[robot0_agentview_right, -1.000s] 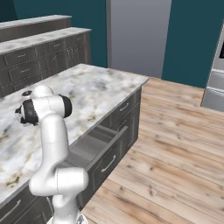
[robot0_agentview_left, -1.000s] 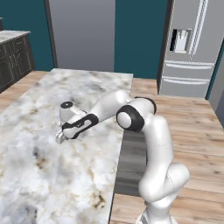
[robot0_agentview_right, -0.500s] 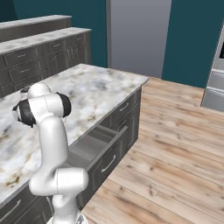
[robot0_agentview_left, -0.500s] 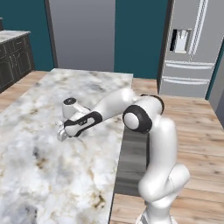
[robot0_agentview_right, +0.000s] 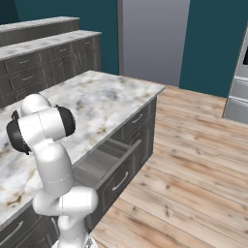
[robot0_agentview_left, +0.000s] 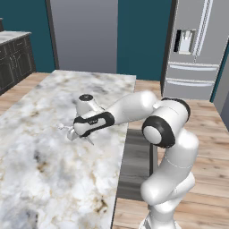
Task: Organize the utensils by type. Pick up the wooden spoons from the counter and place them in the open cabinet. Then pick up the metallic utensils from the counter and place them in the open drawer.
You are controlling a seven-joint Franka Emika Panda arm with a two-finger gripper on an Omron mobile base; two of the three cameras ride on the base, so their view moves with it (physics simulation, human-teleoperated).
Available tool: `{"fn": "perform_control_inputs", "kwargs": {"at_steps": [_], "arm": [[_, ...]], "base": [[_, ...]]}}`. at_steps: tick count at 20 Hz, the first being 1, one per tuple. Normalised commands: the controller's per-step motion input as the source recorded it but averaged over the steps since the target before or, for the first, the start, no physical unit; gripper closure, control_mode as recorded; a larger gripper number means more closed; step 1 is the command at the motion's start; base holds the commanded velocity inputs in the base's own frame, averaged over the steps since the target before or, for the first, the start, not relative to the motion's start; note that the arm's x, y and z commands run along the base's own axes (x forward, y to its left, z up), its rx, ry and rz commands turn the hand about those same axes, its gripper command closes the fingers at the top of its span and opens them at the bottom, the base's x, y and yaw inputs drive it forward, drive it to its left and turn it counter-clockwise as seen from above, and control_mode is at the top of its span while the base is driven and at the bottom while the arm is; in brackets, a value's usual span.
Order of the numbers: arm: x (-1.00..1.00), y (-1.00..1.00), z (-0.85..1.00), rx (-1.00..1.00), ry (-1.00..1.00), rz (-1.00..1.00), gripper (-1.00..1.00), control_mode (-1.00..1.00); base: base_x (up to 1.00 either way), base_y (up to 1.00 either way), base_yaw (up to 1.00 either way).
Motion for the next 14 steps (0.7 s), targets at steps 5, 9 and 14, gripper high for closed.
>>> {"fn": "perform_control_inputs", "kwargs": {"at_steps": [5,9,14], "arm": [[-0.3,-0.75,0.07,0.0,0.0,-0.18,1.0,-1.0],[-0.21,-0.74,0.1,0.0,0.0,-0.3,1.0,-1.0],[-0.24,-0.77,0.06,0.02,0.05,-0.32,1.0,-1.0]], "base": [[0.0,0.0,0.0],[0.0,0.0,0.0],[0.0,0.0,0.0]]}}
